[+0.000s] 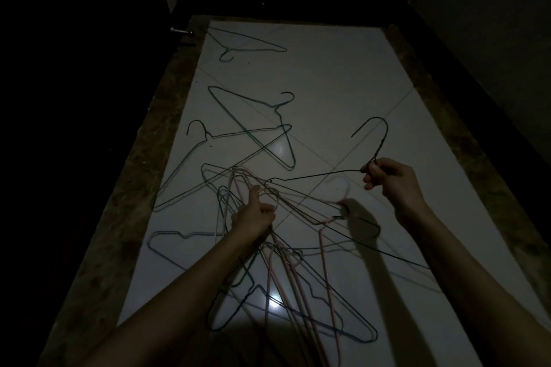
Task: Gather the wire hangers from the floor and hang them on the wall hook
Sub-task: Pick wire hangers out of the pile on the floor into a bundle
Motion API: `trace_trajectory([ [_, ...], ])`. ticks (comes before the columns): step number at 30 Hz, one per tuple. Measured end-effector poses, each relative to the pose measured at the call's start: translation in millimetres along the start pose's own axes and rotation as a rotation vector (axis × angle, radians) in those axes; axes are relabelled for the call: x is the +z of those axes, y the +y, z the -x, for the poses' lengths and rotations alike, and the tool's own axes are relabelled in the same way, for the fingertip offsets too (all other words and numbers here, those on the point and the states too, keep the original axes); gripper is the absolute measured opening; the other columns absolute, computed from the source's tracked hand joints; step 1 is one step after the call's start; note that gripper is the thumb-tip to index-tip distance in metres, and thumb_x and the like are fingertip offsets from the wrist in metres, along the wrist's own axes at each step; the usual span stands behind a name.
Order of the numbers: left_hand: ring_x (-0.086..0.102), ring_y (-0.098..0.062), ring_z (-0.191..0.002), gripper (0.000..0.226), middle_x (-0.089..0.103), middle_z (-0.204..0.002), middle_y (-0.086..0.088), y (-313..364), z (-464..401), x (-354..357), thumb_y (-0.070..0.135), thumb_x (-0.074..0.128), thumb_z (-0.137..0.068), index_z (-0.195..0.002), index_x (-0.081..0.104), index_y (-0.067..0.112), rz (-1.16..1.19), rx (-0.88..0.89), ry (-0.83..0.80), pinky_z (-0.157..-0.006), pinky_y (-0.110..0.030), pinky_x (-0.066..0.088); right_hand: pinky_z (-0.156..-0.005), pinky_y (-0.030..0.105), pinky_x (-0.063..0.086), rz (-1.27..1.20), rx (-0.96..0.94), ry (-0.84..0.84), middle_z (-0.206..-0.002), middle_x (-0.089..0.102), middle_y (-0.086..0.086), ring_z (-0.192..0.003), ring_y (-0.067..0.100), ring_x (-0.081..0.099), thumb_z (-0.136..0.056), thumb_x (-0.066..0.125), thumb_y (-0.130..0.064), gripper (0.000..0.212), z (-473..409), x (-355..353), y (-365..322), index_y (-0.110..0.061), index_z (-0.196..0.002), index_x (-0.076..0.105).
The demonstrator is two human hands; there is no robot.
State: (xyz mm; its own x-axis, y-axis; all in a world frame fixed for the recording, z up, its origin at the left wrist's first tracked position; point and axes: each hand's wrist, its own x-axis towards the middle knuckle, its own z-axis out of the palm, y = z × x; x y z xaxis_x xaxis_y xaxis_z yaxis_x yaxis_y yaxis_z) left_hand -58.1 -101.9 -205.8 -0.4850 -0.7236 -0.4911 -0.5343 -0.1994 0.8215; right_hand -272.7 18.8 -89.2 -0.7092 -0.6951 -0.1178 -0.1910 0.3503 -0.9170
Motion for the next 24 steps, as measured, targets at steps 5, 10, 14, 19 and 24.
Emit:
trace_trajectory([
  [5,0.058,-0.032,-0.104,0.073,0.067,-0.096,-0.008,4,-3,1,0.023,0.064,-0.064,-0.121,0.021,0.040,0.123,-0.080,0.044,-0.102,-0.057,0.037,-0.044,0.004,0.035,0.020,-0.016,-0.039,-0.066,0.056,0.009,-0.042,-0.002,0.050,-0.095,0.045,-0.005,0.021,5,5,-5,0.001,-0.084,0.062],
  [10,0.061,-0.032,-0.096,0.061,0.067,-0.095,-0.013,11,17,3,0.004,0.062,-0.081,-0.123,0.025,0.028,0.148,-0.025,-0.013,-0.088,-0.047,0.049,-0.064,0.024,0.045,0.036,-0.029,-0.073,-0.063,0.058,0.006,-0.046,0.005,0.053,-0.095,0.046,-0.005,0.024,8,25,-5,-0.003,-0.078,0.062],
  [14,0.058,-0.026,-0.099,0.058,0.065,-0.101,-0.011,-2,21,-7,-0.008,0.048,-0.086,-0.132,0.024,0.017,-0.019,0.039,-0.008,-0.081,-0.035,0.050,-0.072,0.035,0.045,0.109,-0.042,-0.083,-0.063,0.061,0.001,-0.054,0.016,0.054,-0.094,0.048,-0.010,0.029,12,35,-4,-0.016,-0.069,0.062],
  [19,0.052,-0.024,-0.111,0.053,0.055,-0.120,-0.014,-18,30,-24,-0.007,0.043,-0.090,-0.137,0.025,0.011,-0.196,0.085,0.073,-0.082,-0.031,0.048,-0.074,0.033,0.045,0.163,-0.039,-0.075,-0.073,0.064,0.006,-0.052,0.017,0.051,-0.095,0.046,-0.012,0.032,19,29,-4,-0.018,-0.067,0.060],
  [24,0.052,-0.025,-0.115,0.049,0.055,-0.126,-0.016,-22,29,-26,-0.003,0.045,-0.092,-0.137,0.028,0.007,-0.190,0.061,0.186,-0.087,-0.027,0.043,-0.064,0.031,0.040,0.205,-0.038,-0.075,-0.089,0.069,0.014,-0.049,0.018,0.044,-0.095,0.048,-0.011,0.037,19,24,-2,-0.020,-0.060,0.056],
])
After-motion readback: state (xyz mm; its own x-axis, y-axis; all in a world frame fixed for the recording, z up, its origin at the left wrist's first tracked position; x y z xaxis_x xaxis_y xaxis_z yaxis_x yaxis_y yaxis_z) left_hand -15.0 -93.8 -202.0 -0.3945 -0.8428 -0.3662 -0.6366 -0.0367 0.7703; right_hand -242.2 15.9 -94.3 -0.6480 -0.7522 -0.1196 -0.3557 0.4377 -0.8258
